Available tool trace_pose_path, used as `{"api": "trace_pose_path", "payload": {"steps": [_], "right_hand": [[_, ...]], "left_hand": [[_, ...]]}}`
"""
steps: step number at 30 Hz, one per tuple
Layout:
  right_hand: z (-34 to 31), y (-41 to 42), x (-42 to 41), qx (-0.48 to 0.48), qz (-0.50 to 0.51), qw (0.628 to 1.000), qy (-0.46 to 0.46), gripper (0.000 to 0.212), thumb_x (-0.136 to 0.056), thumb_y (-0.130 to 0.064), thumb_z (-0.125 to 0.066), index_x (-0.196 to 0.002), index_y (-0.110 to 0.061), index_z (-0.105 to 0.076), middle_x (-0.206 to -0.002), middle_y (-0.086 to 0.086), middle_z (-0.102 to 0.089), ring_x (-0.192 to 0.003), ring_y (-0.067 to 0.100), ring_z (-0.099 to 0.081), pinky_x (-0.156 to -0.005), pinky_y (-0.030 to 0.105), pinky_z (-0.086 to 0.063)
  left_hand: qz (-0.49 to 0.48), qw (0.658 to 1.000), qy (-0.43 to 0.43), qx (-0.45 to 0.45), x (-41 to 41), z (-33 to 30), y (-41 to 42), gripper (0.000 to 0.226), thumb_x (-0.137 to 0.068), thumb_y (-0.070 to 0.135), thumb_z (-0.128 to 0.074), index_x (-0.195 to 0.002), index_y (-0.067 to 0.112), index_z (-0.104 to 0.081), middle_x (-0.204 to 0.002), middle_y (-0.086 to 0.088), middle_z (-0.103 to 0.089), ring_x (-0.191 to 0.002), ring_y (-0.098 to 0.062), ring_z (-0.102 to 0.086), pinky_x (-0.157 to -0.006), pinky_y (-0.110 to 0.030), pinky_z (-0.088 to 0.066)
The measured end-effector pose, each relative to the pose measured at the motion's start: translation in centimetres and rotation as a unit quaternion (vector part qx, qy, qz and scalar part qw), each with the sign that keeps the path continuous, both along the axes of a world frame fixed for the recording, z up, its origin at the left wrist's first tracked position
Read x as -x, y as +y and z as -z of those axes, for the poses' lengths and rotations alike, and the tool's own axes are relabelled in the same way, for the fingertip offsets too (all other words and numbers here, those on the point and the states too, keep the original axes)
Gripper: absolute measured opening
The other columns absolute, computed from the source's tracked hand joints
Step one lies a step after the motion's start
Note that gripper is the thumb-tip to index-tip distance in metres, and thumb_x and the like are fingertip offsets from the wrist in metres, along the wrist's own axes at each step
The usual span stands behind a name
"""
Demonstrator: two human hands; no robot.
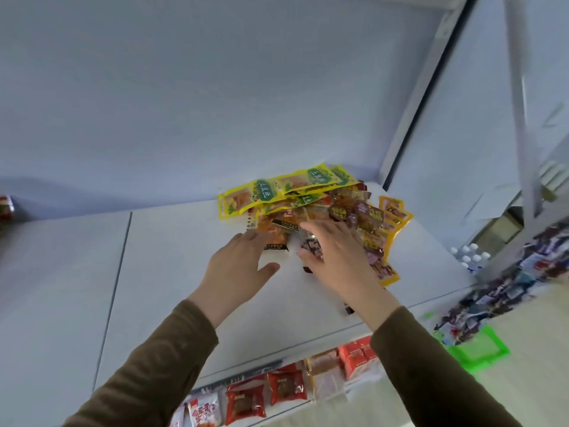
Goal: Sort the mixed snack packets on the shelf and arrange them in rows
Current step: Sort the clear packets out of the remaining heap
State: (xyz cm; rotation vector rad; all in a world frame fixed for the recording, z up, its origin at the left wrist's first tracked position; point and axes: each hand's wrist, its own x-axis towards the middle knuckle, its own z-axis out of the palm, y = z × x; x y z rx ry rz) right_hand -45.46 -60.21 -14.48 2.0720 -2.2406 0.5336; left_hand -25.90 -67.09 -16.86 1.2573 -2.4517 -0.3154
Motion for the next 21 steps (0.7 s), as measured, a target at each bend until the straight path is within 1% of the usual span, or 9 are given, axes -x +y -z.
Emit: {"api": "trace_pose_path", "payload": {"steps": [2, 4, 6, 9, 11, 14, 16, 19, 21], "right_hand": [[0.0, 0.5, 1.9, 0.006, 0.016, 1.000, -0.012, 0.047, -0.098, -0.044, -0.056, -0.142, -0.030, -0.049, -0.143, -0.008, -0.053, -0.132, 0.020, -0.043, -0.108, 0.043, -0.039], [0.1, 0.8, 3.8, 0.012, 0.031, 0.999, -0.026, 0.046, -0.098, -0.045, -0.056, -0.141, -0.031, -0.049, -0.142, -0.008, -0.053, -0.133, 0.019, -0.043, -0.108, 0.042, -0.038], [0.2, 0.9, 5.8, 0.011, 0.038, 0.999, -0.029, 0.046, -0.098, -0.046, -0.055, -0.141, -0.031, -0.049, -0.143, -0.007, -0.053, -0.134, 0.021, -0.043, -0.108, 0.043, -0.038], [0.7, 0.9, 8.7, 0.006, 0.031, 0.998, -0.045, 0.048, -0.098, -0.045, -0.056, -0.143, -0.030, -0.049, -0.146, -0.005, -0.052, -0.138, 0.022, -0.041, -0.112, 0.044, -0.034], [1.2, 1.1, 10.6, 0.003, 0.019, 0.999, -0.047, 0.048, -0.098, -0.045, -0.057, -0.143, -0.029, -0.049, -0.145, -0.005, -0.053, -0.138, 0.022, -0.040, -0.112, 0.042, -0.034], [2.3, 1.4, 13.8, -0.003, 0.004, 0.998, -0.062, 0.045, -0.098, -0.041, -0.059, -0.140, -0.027, -0.052, -0.130, -0.004, -0.058, -0.129, 0.022, -0.046, -0.106, 0.040, -0.041], [2.9, 1.5, 16.1, -0.012, 0.004, 0.997, -0.082, 0.044, -0.098, -0.039, -0.059, -0.139, -0.027, -0.051, -0.121, -0.005, -0.057, -0.122, 0.022, -0.048, -0.102, 0.041, -0.045], [4.1, 1.6, 18.4, -0.014, -0.001, 0.994, -0.106, 0.046, -0.097, -0.038, -0.061, -0.139, -0.025, -0.050, -0.121, -0.004, -0.056, -0.117, 0.020, -0.049, -0.097, 0.039, -0.048], [4.8, 1.7, 19.2, -0.014, -0.010, 0.992, -0.122, 0.047, -0.096, -0.039, -0.062, -0.140, -0.026, -0.049, -0.124, -0.004, -0.055, -0.116, 0.019, -0.049, -0.094, 0.036, -0.049]], "left_hand": [[0.002, 1.000, -0.001, -0.007, 1.2, 0.4, 0.5, 0.061, -0.096, 0.051, -0.060, -0.152, 0.033, -0.041, -0.148, 0.009, -0.050, -0.131, -0.016, -0.050, -0.098, -0.035, -0.048], [-0.003, 1.000, 0.004, -0.010, 2.6, 0.5, 1.0, 0.063, -0.096, 0.051, -0.061, -0.152, 0.032, -0.040, -0.153, 0.008, -0.048, -0.136, -0.018, -0.048, -0.101, -0.035, -0.046], [-0.005, 1.000, 0.011, -0.012, 4.0, 0.6, 1.5, 0.061, -0.095, 0.051, -0.063, -0.149, 0.032, -0.041, -0.150, 0.007, -0.051, -0.134, -0.018, -0.050, -0.099, -0.034, -0.046], [-0.023, 0.999, 0.018, -0.017, 6.2, 1.1, 2.5, 0.056, -0.094, 0.054, -0.062, -0.141, 0.031, -0.042, -0.133, 0.008, -0.059, -0.122, -0.019, -0.056, -0.087, -0.034, -0.047], [-0.057, 0.998, 0.026, -0.029, 7.7, 1.4, 3.2, 0.059, -0.092, 0.061, -0.062, -0.138, 0.031, -0.040, -0.121, 0.009, -0.062, -0.111, -0.017, -0.059, -0.078, -0.032, -0.046], [-0.118, 0.990, 0.051, -0.054, 10.2, 1.9, 4.6, 0.070, -0.084, 0.071, -0.064, -0.134, 0.032, -0.033, -0.092, 0.009, -0.064, -0.080, -0.012, -0.062, -0.061, -0.033, -0.048], [-0.160, 0.981, 0.075, -0.075, 12.0, 2.2, 5.5, 0.080, -0.080, 0.071, -0.069, -0.137, 0.032, -0.028, -0.077, 0.010, -0.063, -0.067, -0.009, -0.061, -0.055, -0.033, -0.051], [-0.202, 0.971, 0.091, -0.094, 14.1, 2.7, 6.7, 0.101, -0.075, 0.065, -0.079, -0.147, 0.034, -0.017, -0.075, 0.010, -0.062, -0.066, -0.009, -0.062, -0.053, -0.030, -0.048], [-0.224, 0.963, 0.107, -0.103, 15.1, 2.7, 7.3, 0.111, -0.072, 0.054, -0.087, -0.151, 0.037, -0.010, -0.074, 0.013, -0.060, -0.064, -0.007, -0.060, -0.050, -0.026, -0.041]]}}
